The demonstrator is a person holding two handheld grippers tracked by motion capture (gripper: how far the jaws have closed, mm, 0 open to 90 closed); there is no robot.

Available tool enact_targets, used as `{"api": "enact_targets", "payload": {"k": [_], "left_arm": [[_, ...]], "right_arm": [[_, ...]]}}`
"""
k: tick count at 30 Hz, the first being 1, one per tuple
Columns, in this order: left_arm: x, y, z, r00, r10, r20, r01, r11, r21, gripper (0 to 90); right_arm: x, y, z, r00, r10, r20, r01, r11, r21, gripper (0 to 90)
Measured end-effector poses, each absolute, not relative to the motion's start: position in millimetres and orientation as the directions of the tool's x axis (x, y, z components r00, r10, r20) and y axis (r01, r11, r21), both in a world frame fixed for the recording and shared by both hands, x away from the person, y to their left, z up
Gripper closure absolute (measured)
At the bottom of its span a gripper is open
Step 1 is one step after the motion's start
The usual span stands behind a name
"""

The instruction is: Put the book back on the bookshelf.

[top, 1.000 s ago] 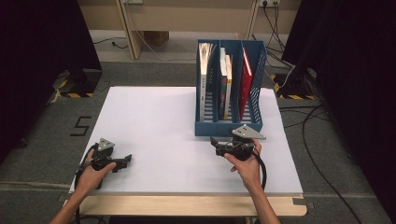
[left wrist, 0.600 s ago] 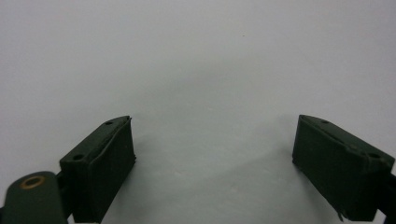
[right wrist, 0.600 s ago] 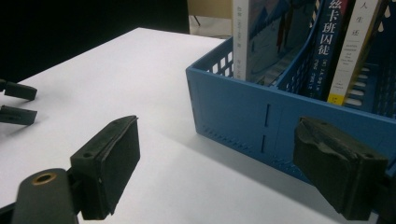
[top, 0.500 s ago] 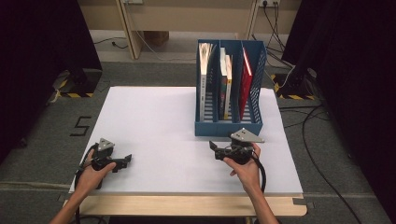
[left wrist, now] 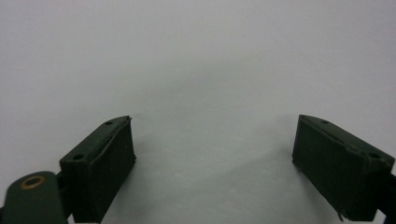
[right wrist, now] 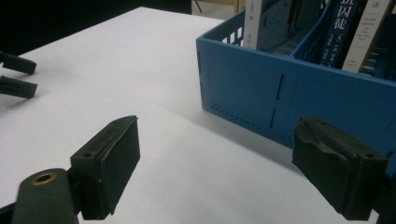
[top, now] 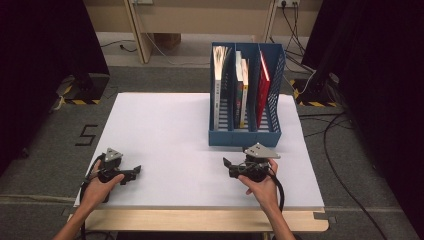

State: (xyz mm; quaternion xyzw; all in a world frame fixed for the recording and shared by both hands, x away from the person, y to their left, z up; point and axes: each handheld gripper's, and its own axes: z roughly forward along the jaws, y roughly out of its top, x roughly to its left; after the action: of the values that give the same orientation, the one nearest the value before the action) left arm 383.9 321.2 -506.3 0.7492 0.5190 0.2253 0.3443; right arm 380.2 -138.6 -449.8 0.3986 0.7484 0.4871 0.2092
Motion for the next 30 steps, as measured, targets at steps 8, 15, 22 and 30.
{"api": "enact_targets", "payload": {"k": [8, 15, 22, 30], "left_arm": [[384, 321, -506, 0.360, 0.933, -0.019, 0.622, -0.225, 0.750, 11.8], [384, 321, -506, 0.360, 0.933, -0.018, 0.622, -0.225, 0.750, 11.9], [384, 321, -506, 0.360, 0.933, -0.018, 0.622, -0.226, 0.750, 11.9], [384, 321, -506, 0.360, 0.933, -0.018, 0.621, -0.225, 0.750, 11.9]], "right_arm": [[375, -138, -458, -0.602, 0.796, 0.066, 0.407, 0.235, 0.882, 16.2], [369, -136, -464, -0.613, 0.789, 0.039, 0.416, 0.281, 0.865, 16.3], [367, -140, -469, -0.613, 0.790, 0.024, 0.432, 0.309, 0.847, 16.4], [362, -140, -478, -0.623, 0.782, 0.025, 0.451, 0.333, 0.828, 16.3]]}}
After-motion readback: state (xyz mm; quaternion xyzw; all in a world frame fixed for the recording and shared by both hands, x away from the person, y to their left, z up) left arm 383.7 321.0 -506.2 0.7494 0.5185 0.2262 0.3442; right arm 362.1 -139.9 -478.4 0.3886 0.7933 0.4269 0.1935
